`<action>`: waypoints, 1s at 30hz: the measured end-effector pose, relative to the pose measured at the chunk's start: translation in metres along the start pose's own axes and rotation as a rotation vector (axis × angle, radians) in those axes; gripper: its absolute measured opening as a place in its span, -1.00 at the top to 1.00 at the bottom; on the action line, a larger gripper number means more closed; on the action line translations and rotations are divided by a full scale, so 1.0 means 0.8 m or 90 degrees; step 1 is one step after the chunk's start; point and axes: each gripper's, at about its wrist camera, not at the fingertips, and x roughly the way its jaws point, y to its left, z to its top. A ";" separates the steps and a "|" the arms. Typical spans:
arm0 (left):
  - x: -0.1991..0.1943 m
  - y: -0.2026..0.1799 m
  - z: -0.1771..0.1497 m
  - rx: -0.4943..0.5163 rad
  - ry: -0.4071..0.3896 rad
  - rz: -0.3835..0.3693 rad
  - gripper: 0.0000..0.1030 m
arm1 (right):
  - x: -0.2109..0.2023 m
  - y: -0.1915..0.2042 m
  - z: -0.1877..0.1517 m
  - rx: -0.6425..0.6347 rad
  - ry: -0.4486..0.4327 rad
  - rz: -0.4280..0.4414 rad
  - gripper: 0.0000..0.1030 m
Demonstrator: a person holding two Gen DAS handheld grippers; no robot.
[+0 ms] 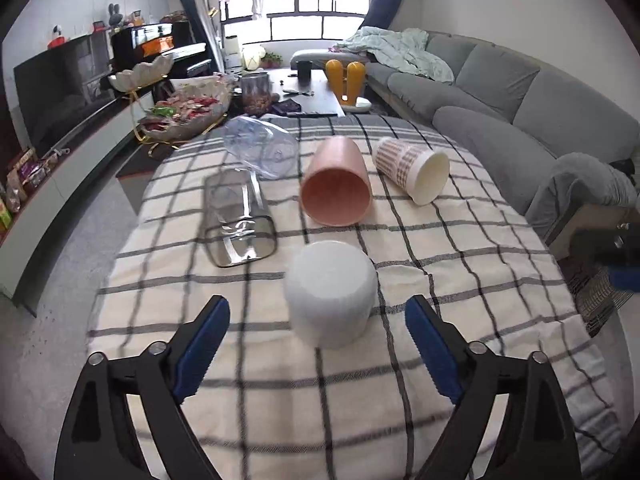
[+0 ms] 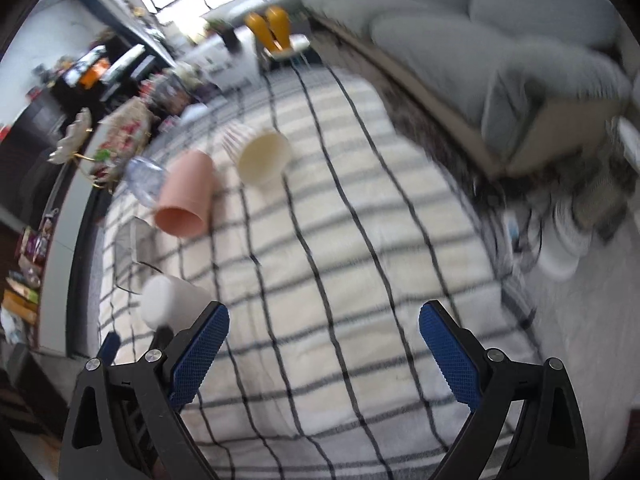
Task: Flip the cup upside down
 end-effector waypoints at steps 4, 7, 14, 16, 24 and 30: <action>-0.032 0.021 0.009 -0.025 0.007 0.019 -0.79 | -0.027 0.026 0.005 -0.050 -0.066 0.000 -0.87; -0.050 0.034 0.016 -0.041 0.021 0.029 -0.79 | -0.041 0.040 0.006 -0.073 -0.089 0.008 -0.87; -0.089 0.048 0.032 -0.060 0.024 0.032 -0.79 | -0.066 0.065 0.001 -0.121 -0.148 0.009 -0.87; -0.099 0.052 0.038 -0.067 0.025 0.043 -0.79 | -0.075 0.071 -0.003 -0.134 -0.168 0.010 -0.87; -0.119 0.060 0.049 -0.082 0.014 0.076 -0.79 | -0.094 0.082 -0.012 -0.157 -0.212 0.001 -0.87; -0.120 0.061 0.047 -0.082 0.020 0.082 -0.79 | -0.106 0.087 -0.021 -0.172 -0.245 -0.008 -0.87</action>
